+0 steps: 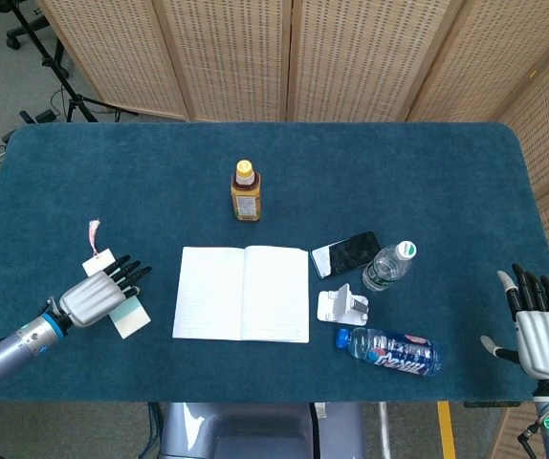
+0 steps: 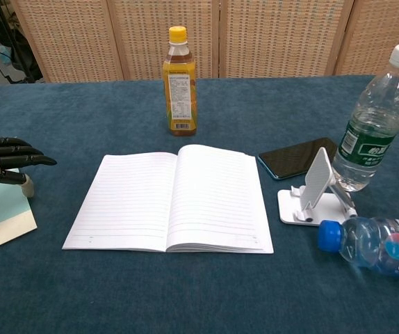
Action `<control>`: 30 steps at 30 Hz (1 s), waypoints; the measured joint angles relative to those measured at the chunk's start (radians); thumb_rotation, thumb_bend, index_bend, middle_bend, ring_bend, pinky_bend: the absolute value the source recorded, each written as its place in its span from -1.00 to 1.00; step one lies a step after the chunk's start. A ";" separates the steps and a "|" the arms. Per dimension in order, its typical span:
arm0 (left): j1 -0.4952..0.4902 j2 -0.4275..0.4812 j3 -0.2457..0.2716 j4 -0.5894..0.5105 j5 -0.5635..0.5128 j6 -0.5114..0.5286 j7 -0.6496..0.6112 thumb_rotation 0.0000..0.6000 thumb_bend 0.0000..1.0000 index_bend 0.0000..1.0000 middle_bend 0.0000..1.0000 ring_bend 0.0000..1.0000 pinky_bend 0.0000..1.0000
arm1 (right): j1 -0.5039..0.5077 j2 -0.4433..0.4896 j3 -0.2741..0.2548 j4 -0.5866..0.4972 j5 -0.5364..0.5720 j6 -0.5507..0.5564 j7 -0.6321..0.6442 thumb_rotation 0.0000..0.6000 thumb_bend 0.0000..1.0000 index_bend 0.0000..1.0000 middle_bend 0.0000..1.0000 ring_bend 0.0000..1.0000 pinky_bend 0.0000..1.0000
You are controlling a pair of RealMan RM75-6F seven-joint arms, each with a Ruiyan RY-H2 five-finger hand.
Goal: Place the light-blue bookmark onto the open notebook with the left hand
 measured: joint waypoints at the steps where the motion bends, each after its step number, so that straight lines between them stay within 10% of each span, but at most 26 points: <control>1: -0.001 0.002 -0.001 -0.002 -0.001 0.000 0.000 1.00 -0.58 -0.21 -1.00 -1.00 -0.83 | 0.000 0.000 0.000 0.000 0.000 0.001 0.000 1.00 -1.00 -1.00 -1.00 -1.00 -1.00; 30: -0.087 0.077 -0.082 -0.117 0.054 0.101 0.105 1.00 -0.58 -0.21 -1.00 -1.00 -0.83 | -0.002 0.009 0.002 0.000 0.005 -0.002 0.022 1.00 -1.00 -1.00 -1.00 -1.00 -1.00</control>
